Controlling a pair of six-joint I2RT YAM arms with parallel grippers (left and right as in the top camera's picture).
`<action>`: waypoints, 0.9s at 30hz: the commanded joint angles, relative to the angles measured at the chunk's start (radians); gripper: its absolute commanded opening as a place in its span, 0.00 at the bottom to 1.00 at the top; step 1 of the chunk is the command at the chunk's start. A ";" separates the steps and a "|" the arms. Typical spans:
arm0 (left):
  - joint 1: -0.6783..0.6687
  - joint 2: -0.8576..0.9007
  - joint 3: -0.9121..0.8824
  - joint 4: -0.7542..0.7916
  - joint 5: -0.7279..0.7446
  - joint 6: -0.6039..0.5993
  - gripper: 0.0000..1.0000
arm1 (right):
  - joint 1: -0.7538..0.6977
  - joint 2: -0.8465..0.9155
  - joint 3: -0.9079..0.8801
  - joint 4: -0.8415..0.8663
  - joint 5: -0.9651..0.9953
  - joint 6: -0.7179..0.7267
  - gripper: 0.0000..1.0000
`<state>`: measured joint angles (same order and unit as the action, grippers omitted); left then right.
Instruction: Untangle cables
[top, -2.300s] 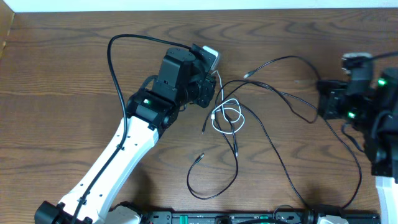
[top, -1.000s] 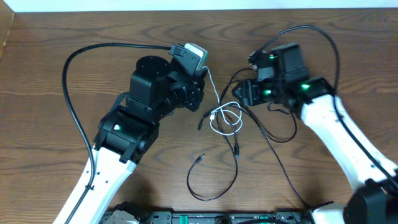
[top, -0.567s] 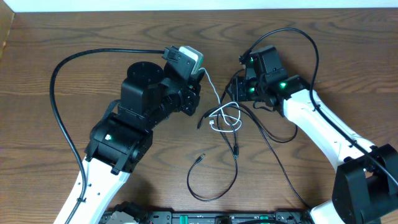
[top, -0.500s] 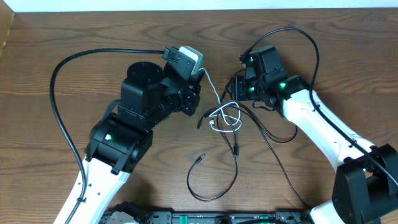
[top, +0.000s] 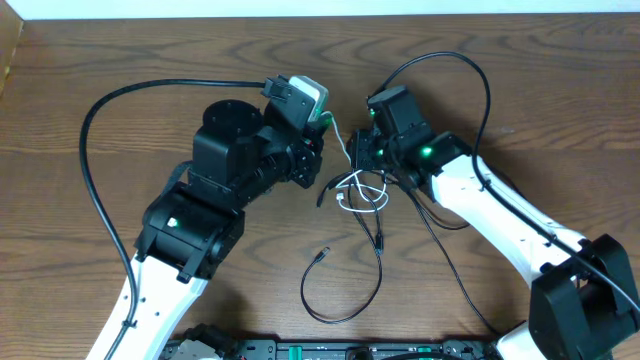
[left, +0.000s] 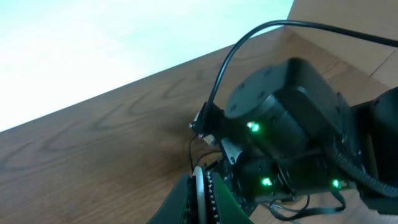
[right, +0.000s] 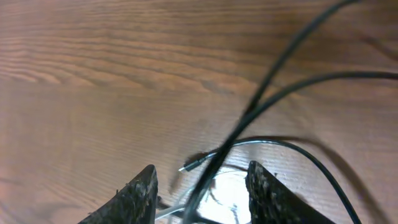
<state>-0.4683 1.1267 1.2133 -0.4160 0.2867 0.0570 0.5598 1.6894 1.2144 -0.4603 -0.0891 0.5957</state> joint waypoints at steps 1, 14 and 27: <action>0.003 -0.031 -0.001 0.002 0.016 0.014 0.08 | 0.016 -0.002 0.001 -0.020 0.088 0.056 0.41; 0.003 -0.043 -0.001 0.002 0.016 0.014 0.08 | 0.039 -0.002 0.001 -0.030 0.132 0.084 0.17; 0.003 -0.046 -0.001 0.001 0.015 0.014 0.08 | 0.047 0.004 0.001 -0.018 0.136 0.100 0.01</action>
<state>-0.4683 1.1011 1.2133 -0.4160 0.2897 0.0570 0.6010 1.6894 1.2144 -0.4843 0.0341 0.6792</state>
